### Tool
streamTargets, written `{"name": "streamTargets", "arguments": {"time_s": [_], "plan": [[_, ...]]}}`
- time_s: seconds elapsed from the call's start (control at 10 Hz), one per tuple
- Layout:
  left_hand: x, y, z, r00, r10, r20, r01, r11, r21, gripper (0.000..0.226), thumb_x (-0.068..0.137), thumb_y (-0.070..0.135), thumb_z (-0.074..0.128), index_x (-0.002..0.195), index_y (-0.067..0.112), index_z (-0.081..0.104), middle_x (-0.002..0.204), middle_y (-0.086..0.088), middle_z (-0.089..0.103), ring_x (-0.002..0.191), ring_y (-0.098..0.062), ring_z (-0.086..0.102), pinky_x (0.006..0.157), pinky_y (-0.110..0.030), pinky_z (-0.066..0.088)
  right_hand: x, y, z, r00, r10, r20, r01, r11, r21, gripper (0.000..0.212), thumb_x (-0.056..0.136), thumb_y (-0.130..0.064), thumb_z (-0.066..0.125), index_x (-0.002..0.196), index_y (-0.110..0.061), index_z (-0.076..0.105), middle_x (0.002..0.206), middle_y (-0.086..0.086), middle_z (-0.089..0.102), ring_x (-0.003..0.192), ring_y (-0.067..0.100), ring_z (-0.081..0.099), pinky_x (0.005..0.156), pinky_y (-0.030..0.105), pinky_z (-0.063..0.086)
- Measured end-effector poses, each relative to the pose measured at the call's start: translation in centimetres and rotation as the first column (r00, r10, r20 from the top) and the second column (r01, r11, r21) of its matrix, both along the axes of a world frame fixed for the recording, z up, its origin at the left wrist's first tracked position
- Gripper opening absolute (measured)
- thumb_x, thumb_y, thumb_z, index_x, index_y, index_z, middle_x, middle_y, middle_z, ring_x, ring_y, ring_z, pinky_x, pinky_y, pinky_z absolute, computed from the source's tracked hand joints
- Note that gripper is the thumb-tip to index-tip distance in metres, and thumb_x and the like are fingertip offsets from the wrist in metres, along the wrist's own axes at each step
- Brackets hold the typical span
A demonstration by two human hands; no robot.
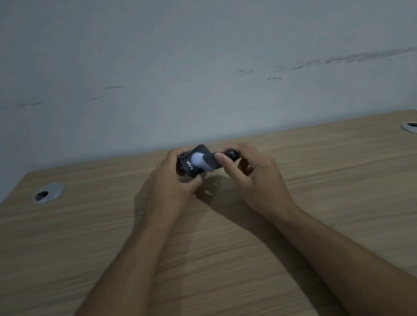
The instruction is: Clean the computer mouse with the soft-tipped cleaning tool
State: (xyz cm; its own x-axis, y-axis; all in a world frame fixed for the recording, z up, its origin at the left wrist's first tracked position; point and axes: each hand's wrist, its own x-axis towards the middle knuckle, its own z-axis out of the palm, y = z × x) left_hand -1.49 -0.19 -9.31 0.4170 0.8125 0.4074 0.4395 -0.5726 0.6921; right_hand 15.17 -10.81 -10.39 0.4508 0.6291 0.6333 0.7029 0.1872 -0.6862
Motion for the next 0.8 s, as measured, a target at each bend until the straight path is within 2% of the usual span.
{"name": "streamTargets", "arguments": {"time_s": [0.1,0.2,0.3,0.4,0.5,0.6,0.7,0.8], "plan": [[0.0,-0.3,0.1,0.996,0.088,0.005,-0.087,0.994,-0.06,0.053,0.084,0.035,0.091,0.128,0.026,0.063,0.109,0.016,0.066,0.078,0.008,0.057,0.066,0.003,0.04,2.4,0.1,-0.7,0.992,-0.123,-0.017,0.122,0.991,-0.052,0.017,0.1,-0.037,0.074,0.115,-0.031,0.082,0.098,-0.011,0.074,0.074,-0.001,0.062,0.07,0.021,0.047],[0.0,-0.1,-0.1,0.991,0.122,-0.048,-0.125,0.989,-0.079,0.053,0.086,0.037,0.089,0.128,0.02,0.06,0.109,0.01,0.062,0.079,0.002,0.054,0.064,0.0,0.04,4.7,-0.4,-1.3,0.978,-0.198,0.07,0.208,0.961,-0.185,0.027,0.098,-0.034,0.076,0.125,-0.034,0.08,0.1,-0.001,0.07,0.069,0.001,0.058,0.068,0.012,0.039],[0.2,0.7,-0.7,0.981,0.152,-0.124,-0.159,0.986,-0.043,0.054,0.084,0.047,0.087,0.122,0.018,0.061,0.114,0.003,0.064,0.112,-0.024,0.057,0.075,-0.024,0.034,5.3,-0.4,-1.6,0.966,-0.217,0.14,0.25,0.921,-0.299,0.031,0.098,-0.039,0.072,0.128,-0.04,0.079,0.1,0.004,0.061,0.08,0.017,0.061,0.074,0.025,0.04],[0.7,1.2,-1.5,0.96,0.168,-0.223,-0.17,0.985,0.009,0.059,0.083,0.055,0.085,0.119,0.015,0.06,0.122,-0.003,0.06,0.123,-0.029,0.051,0.084,-0.028,0.022,4.8,-0.1,-1.9,0.964,-0.188,0.188,0.248,0.892,-0.378,0.037,0.099,-0.037,0.073,0.135,-0.043,0.074,0.105,-0.004,0.052,0.087,0.016,0.058,0.077,0.027,0.043],[1.1,1.6,-2.2,0.954,0.177,-0.243,-0.173,0.984,0.037,0.068,0.08,0.064,0.082,0.116,0.011,0.06,0.121,-0.007,0.059,0.124,-0.032,0.051,0.104,-0.037,0.036,4.3,-0.2,-2.2,0.96,-0.154,0.232,0.243,0.872,-0.426,0.042,0.099,-0.039,0.073,0.14,-0.043,0.069,0.108,-0.008,0.047,0.094,0.019,0.062,0.084,0.031,0.05],[1.4,1.4,-2.5,0.916,0.206,-0.343,-0.203,0.978,0.045,0.093,0.068,0.094,0.061,0.114,0.014,0.061,0.122,-0.005,0.061,0.127,-0.03,0.053,0.116,-0.05,0.037,4.1,-0.2,-2.1,0.958,-0.17,0.231,0.257,0.865,-0.431,0.041,0.099,-0.044,0.071,0.139,-0.042,0.069,0.114,-0.004,0.053,0.102,0.025,0.067,0.093,0.037,0.055],[0.8,1.5,-1.5,0.92,0.228,-0.317,-0.238,0.971,0.009,0.099,0.067,0.108,0.046,0.106,0.018,0.061,0.115,0.0,0.066,0.121,-0.026,0.059,0.113,-0.051,0.044,3.9,-0.3,-2.2,0.956,-0.176,0.234,0.262,0.871,-0.415,0.037,0.1,-0.045,0.069,0.137,-0.038,0.071,0.116,0.001,0.057,0.103,0.027,0.069,0.095,0.04,0.056],[-0.9,2.6,-0.8,0.968,0.151,-0.2,-0.176,0.978,-0.114,0.065,0.1,0.081,0.037,0.113,0.022,0.059,0.128,-0.004,0.068,0.123,-0.032,0.064,0.107,-0.051,0.051,4.1,-0.2,-1.4,0.967,-0.233,0.099,0.253,0.901,-0.351,0.037,0.103,-0.039,0.066,0.138,-0.028,0.072,0.119,0.005,0.057,0.106,0.027,0.068,0.092,0.031,0.05]]}}
